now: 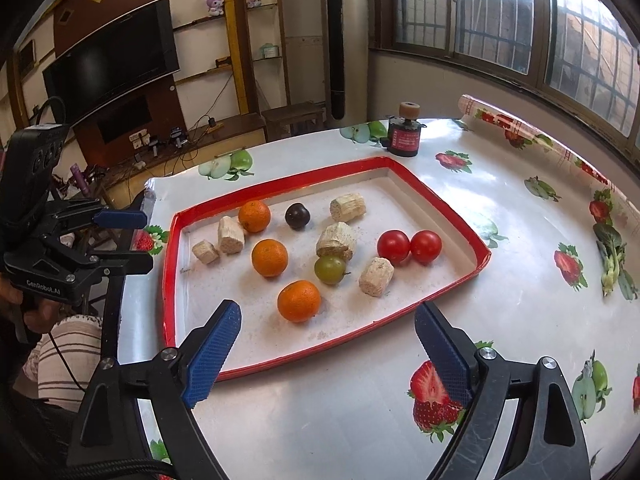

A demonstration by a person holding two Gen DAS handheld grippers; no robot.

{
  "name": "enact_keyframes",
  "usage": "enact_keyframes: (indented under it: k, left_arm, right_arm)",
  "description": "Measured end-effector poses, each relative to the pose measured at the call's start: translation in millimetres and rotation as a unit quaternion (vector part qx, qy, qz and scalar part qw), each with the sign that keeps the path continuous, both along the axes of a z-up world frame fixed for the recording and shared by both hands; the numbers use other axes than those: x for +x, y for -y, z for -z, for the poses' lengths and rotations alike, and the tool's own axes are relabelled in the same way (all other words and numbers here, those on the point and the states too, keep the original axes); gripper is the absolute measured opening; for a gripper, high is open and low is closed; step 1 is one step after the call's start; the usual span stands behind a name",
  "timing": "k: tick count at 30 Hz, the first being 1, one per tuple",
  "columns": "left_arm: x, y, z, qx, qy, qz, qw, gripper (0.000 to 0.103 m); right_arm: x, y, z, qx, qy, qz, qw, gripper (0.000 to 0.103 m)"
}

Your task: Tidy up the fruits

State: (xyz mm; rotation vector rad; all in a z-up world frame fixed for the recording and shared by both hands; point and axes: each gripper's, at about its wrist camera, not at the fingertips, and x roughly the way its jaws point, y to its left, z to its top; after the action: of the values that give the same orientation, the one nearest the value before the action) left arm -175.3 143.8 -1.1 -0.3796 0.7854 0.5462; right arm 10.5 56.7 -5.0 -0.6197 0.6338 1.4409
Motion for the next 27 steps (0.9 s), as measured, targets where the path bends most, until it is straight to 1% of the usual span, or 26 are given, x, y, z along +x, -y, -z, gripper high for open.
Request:
enact_keyframes:
  k: [6,8,12,17,21,25,27]
  left_arm:
    - [-12.7,8.1,-7.8,0.007,0.019,0.001,0.9998,0.075]
    - [-15.8,10.8,-11.5,0.008,0.026,0.003,0.9996,0.075]
    - [-20.2,16.6,-17.6,0.013,0.036,0.007,0.9993,0.075]
    - [-19.9,23.6,-20.7,0.020,0.034,0.012,0.9992,0.075]
    - [-19.1,28.6,-21.8,0.025,0.032,0.016,0.9990,0.075]
    - [-22.3,30.8,-22.4,0.022,0.044,0.020,0.9986,0.075]
    - [-23.8,32.5,-23.5,0.030,0.047,0.017,0.9983,0.075]
  right_arm:
    - [-24.8,9.0,-2.1,0.011,0.042,-0.031,0.999,0.090]
    - [-31.1,11.8,-2.8,0.014,0.049,-0.041,0.998,0.090]
    - [-38.3,16.0,-4.2,0.017,0.051,-0.058,0.997,0.090]
    - [-43.0,18.9,-4.5,0.018,0.053,-0.066,0.996,0.090]
    - [-43.0,20.6,-3.8,0.019,0.052,-0.066,0.996,0.090]
    - [-41.0,21.2,-3.9,0.021,0.047,-0.063,0.997,0.090]
    - [-40.6,21.7,-4.9,0.023,0.044,-0.063,0.997,0.090]
